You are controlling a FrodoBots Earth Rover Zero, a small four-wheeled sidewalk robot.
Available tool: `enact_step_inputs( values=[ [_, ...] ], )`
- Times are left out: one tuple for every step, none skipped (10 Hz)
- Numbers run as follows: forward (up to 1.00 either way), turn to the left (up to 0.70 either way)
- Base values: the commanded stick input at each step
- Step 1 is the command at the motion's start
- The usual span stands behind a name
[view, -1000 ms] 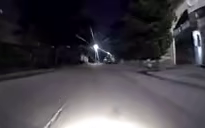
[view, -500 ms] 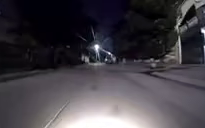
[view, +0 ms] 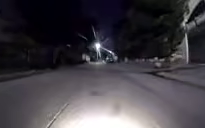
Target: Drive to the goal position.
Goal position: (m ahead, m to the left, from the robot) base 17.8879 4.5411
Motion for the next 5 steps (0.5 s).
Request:
enact_step_inputs(
  values=[
    [0.97, 0.05],
    [0.97, 0.05],
    [0.97, 0.05],
    [0.97, 0.05],
    [0.97, 0.05]
  ],
)
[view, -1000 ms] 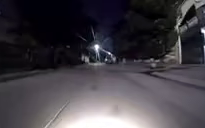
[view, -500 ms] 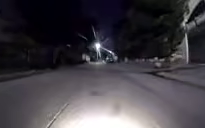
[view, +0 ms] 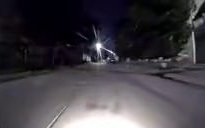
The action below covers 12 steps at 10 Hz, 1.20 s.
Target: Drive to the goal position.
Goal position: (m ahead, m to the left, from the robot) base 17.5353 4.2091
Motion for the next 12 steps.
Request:
enact_step_inputs(
  values=[
    [0.97, 0.05],
    [0.97, 0.05],
    [0.97, 0.05],
    [0.97, 0.05],
    [0.97, 0.05],
    [0.97, 0.05],
    [0.97, 0.05],
    [0.97, 0.05],
    [0.97, 0.05],
    [0.97, 0.05],
    [0.97, 0.05],
    [0.97, 0.05]
  ],
)
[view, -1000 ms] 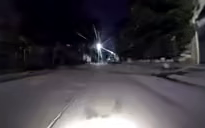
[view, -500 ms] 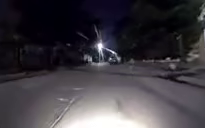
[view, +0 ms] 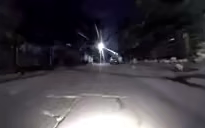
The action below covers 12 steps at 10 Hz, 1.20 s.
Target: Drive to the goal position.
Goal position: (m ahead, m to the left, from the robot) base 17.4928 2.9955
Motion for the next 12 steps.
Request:
enact_step_inputs(
  values=[
    [0.97, 0.05],
    [0.97, 0.05],
    [0.97, 0.12],
    [0.97, 0.32],
    [0.97, 0.38],
    [0.97, 0.38],
    [0.97, 0.38],
    [0.97, 0.38],
    [0.97, 0.19],
    [0.97, 0.05],
    [0.97, 0.05],
    [0.97, 0.05]
  ],
)
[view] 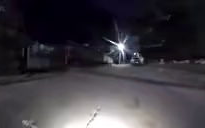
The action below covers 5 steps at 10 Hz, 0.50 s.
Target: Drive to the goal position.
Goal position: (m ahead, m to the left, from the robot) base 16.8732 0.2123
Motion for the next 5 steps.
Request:
enact_step_inputs(
  values=[
    [0.97, 0.05],
    [0.97, 0.05],
    [0.97, 0.05],
    [0.97, 0.05],
    [0.97, 0.05]
  ],
)
